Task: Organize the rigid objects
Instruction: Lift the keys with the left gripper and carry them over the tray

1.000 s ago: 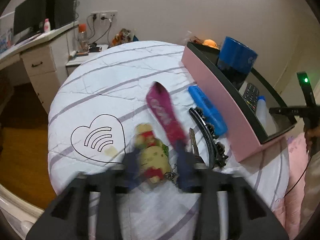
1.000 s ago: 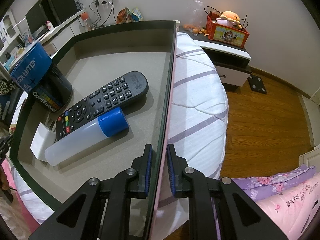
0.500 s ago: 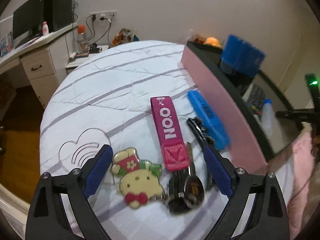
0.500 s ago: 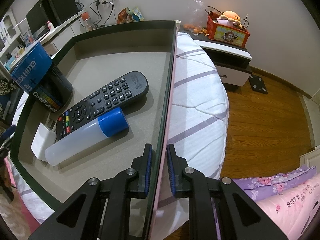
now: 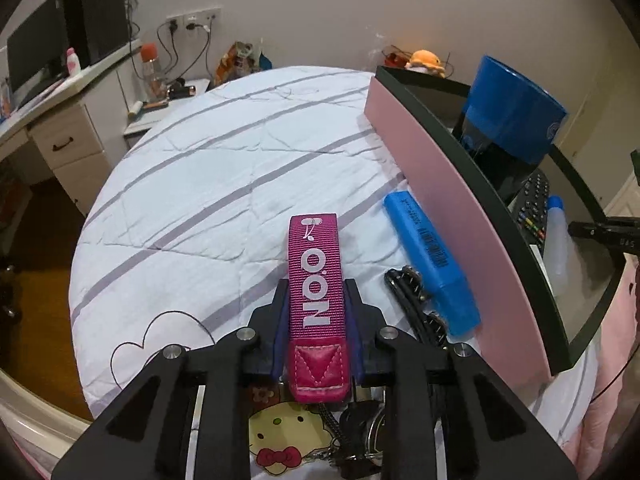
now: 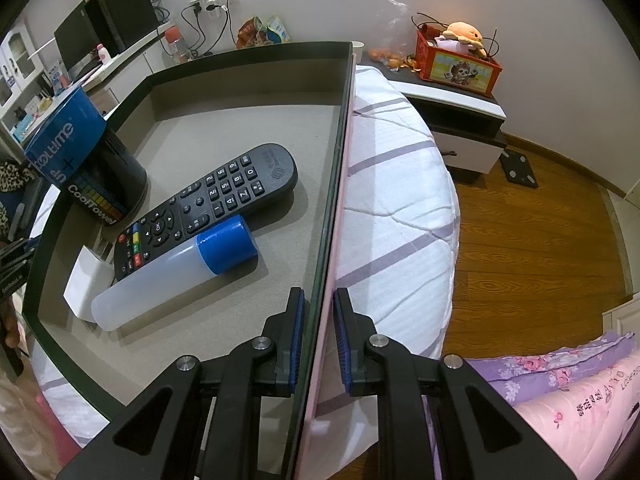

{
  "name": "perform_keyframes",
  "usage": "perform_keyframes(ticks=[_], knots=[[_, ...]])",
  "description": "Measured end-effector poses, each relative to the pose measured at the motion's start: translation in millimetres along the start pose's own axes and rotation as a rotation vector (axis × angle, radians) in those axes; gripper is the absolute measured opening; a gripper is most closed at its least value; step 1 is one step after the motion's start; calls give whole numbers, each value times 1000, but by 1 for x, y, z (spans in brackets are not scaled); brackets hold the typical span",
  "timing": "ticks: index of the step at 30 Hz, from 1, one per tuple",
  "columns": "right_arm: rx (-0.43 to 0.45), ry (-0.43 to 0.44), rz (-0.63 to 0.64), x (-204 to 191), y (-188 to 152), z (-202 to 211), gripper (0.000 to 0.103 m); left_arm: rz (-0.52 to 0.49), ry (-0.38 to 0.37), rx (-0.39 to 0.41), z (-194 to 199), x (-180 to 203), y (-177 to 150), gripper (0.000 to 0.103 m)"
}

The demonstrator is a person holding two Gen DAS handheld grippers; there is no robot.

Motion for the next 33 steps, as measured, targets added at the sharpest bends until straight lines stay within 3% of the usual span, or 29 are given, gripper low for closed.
perform_keyframes(ticks=[10, 21, 26, 33], knots=[[0, 3, -1, 3, 0, -1, 16, 59, -73, 163, 50, -1, -10, 24], [-1, 8, -8, 2, 1, -1, 16, -8, -157, 279, 117, 24, -5, 24], [0, 11, -8, 4, 1, -1, 16, 7, -117, 346, 140, 31, 0, 24], [4, 25, -7, 3, 0, -1, 16, -34, -123, 394, 162, 52, 10, 24]])
Point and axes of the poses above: each gripper's, at about its wrist camera, not at the fingertips, and z roughly against the way its jaws point, x to its right, y to its top, the point moved 4 cm from there along -z, roughly the way its jaws point, and after that the axes turned 14 degrees about -x, right-handed, at the moved point
